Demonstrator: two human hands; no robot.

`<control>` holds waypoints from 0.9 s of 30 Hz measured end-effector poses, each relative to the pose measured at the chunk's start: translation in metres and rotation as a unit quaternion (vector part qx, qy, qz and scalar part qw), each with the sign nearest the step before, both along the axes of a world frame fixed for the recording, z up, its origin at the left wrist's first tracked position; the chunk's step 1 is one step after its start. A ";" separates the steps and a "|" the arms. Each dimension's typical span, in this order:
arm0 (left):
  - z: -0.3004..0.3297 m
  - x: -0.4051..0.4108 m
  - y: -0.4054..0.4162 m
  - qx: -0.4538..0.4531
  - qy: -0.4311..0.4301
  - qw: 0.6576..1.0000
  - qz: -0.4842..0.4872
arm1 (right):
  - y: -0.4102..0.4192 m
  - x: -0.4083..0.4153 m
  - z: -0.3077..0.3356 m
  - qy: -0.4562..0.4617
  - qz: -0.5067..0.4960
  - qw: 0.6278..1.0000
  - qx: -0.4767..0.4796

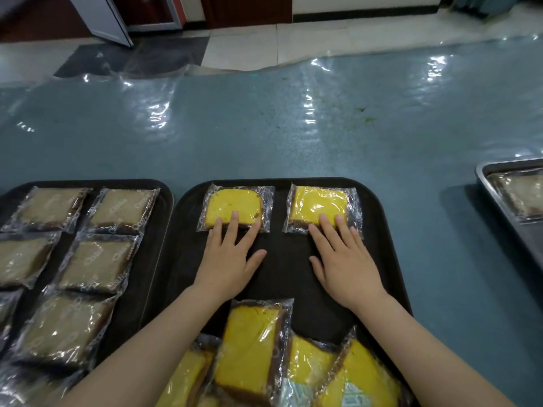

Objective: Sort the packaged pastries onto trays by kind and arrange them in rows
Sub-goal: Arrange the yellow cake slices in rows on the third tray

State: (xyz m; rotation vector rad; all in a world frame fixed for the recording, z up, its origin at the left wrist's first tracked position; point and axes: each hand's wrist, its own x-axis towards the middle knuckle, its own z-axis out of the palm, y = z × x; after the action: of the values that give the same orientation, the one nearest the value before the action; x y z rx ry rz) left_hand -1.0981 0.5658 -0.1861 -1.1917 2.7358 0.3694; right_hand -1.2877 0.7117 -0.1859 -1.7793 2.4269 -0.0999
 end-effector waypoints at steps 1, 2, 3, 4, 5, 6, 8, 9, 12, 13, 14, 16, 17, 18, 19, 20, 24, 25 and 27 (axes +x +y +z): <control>0.001 -0.004 -0.001 0.011 -0.001 1.000 0.004 | -0.001 -0.002 0.001 -0.012 0.001 1.000 0.005; 0.003 -0.007 -0.002 0.022 -0.002 1.000 0.007 | -0.002 -0.004 0.002 -0.024 0.001 1.000 0.010; 0.006 -0.008 -0.002 0.033 0.001 0.999 0.010 | -0.003 -0.006 0.004 -0.033 0.002 0.999 0.014; 0.009 -0.007 -0.001 0.042 0.009 0.999 0.013 | -0.003 -0.005 0.008 -0.040 0.004 0.999 0.016; 0.013 -0.004 0.002 0.049 0.024 0.998 0.014 | -0.004 -0.003 0.012 -0.049 0.006 0.999 0.014; 0.017 0.002 0.006 0.055 0.043 0.997 0.014 | -0.002 0.001 0.017 -0.066 0.005 0.998 0.008; 0.026 0.022 0.017 0.071 0.082 0.994 0.012 | 0.004 0.013 0.028 -0.118 0.000 0.993 -0.013; 0.030 0.036 0.023 0.084 0.096 0.992 0.014 | 0.009 0.021 0.033 -0.149 -0.007 0.988 -0.022; 0.043 0.082 0.041 0.120 0.093 0.988 0.027 | 0.019 0.048 0.045 -0.210 -0.045 0.977 0.000; 0.046 0.097 0.046 0.127 0.083 0.988 0.035 | 0.020 0.057 0.049 -0.219 -0.061 0.973 0.030; 0.050 0.110 0.052 0.134 0.074 0.987 0.047 | 0.022 0.066 0.050 -0.231 -0.072 0.968 0.062; 0.054 0.131 0.064 0.154 0.063 0.984 0.070 | 0.023 0.082 0.050 -0.282 -0.082 0.951 0.100; 0.056 0.140 0.070 0.162 0.058 0.982 0.077 | 0.024 0.089 0.049 -0.317 -0.088 0.939 0.101; 0.056 0.146 0.076 0.166 0.052 0.982 0.079 | 0.025 0.095 0.048 -0.352 -0.097 0.927 0.089; 0.057 0.152 0.080 0.165 0.048 0.982 0.077 | 0.026 0.099 0.048 -0.377 -0.109 0.917 0.069; 0.057 0.157 0.084 0.163 0.048 0.983 0.075 | 0.027 0.102 0.048 -0.394 -0.123 0.910 0.043; 0.058 0.171 0.096 0.173 0.070 0.977 0.107 | 0.030 0.098 0.050 -0.385 -0.223 0.891 -0.094; 0.058 0.173 0.098 0.172 0.075 0.975 0.116 | 0.031 0.094 0.051 -0.370 -0.257 0.885 -0.120; 0.058 0.175 0.101 0.174 0.077 0.973 0.130 | 0.038 0.086 0.050 -0.310 -0.301 0.894 -0.118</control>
State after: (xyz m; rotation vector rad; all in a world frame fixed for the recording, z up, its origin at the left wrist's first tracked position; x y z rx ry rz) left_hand -0.9230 0.6663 -0.1281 -1.4694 2.4861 0.9654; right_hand -1.2015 0.7499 -0.1357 -0.7792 2.4017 -0.9009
